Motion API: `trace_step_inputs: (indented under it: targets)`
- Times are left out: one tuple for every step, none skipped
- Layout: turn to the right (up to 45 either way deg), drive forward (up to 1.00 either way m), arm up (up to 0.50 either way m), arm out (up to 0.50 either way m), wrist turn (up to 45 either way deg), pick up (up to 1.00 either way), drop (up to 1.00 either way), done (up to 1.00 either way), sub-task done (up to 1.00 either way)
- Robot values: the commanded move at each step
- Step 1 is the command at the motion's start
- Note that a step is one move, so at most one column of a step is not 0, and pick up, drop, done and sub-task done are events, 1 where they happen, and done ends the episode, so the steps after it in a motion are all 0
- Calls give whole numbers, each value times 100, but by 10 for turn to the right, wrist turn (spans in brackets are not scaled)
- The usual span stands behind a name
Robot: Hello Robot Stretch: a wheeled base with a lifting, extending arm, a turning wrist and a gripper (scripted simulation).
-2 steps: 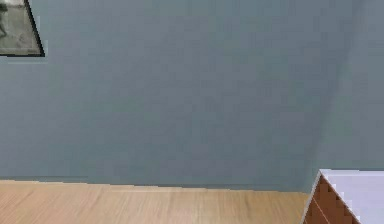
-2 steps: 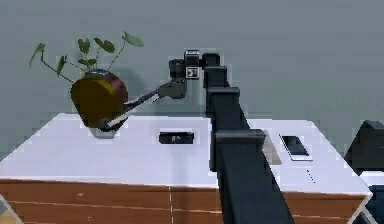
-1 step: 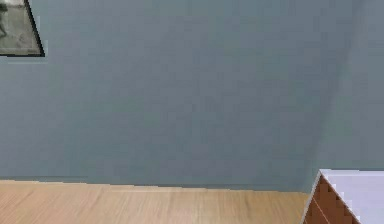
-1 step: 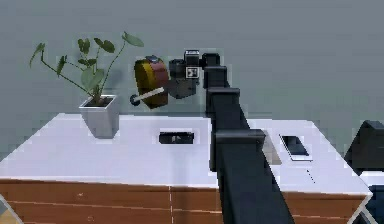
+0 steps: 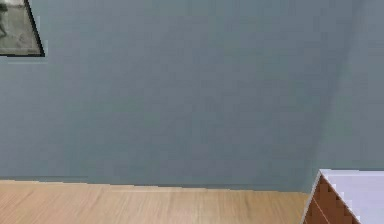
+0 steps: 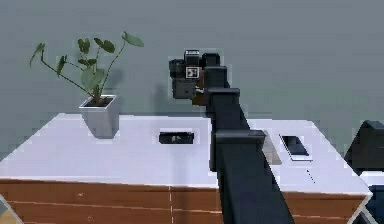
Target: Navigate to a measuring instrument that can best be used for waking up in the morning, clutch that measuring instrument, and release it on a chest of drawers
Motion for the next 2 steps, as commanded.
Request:
trace_step_inputs:
  targets:
    - [0, 0, 0, 0, 30, 0, 0, 0, 0]
    - [0, 0, -28, 0, 0, 0, 0, 0, 0]
